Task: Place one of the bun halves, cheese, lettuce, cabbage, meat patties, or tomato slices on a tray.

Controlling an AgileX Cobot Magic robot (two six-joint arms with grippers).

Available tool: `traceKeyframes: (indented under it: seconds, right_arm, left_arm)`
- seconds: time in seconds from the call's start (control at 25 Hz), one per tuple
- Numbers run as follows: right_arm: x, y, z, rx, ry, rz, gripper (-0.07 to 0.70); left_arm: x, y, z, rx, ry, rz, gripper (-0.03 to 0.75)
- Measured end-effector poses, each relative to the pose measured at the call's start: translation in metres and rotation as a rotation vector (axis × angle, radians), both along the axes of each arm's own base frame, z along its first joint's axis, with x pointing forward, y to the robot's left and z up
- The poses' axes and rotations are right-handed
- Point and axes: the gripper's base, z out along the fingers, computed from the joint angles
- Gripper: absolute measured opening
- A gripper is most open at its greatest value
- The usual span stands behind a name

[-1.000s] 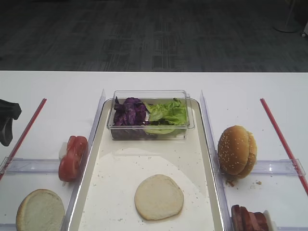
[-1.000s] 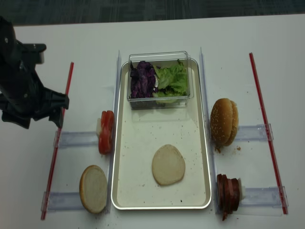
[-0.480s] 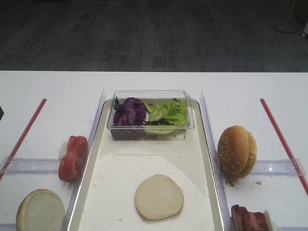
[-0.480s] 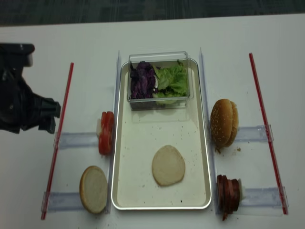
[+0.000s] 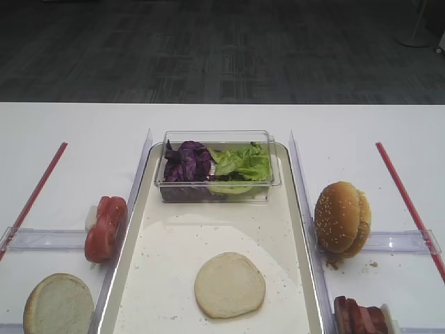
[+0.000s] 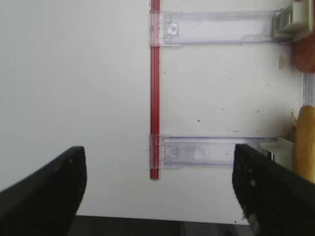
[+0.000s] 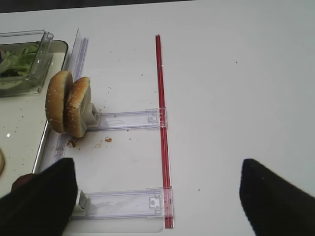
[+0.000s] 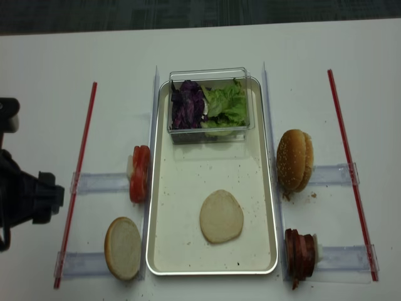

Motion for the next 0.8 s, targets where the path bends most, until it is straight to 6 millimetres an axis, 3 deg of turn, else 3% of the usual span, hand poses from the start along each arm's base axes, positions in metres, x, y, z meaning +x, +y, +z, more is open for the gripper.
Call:
traceKeyframes:
  seconds: [0.52, 0.8]
  right_arm:
    - [0.0, 0.0, 0.0, 0.0, 0.0, 0.0, 0.678]
    - [0.0, 0.0, 0.0, 0.0, 0.0, 0.0, 0.678]
  left_arm:
    - [-0.091, -0.003, 0.024, -0.059, -0.297, -0.035, 0.585]
    - [-0.121, -0.003, 0.014, -0.054, -0.365, -0.052, 0.591]
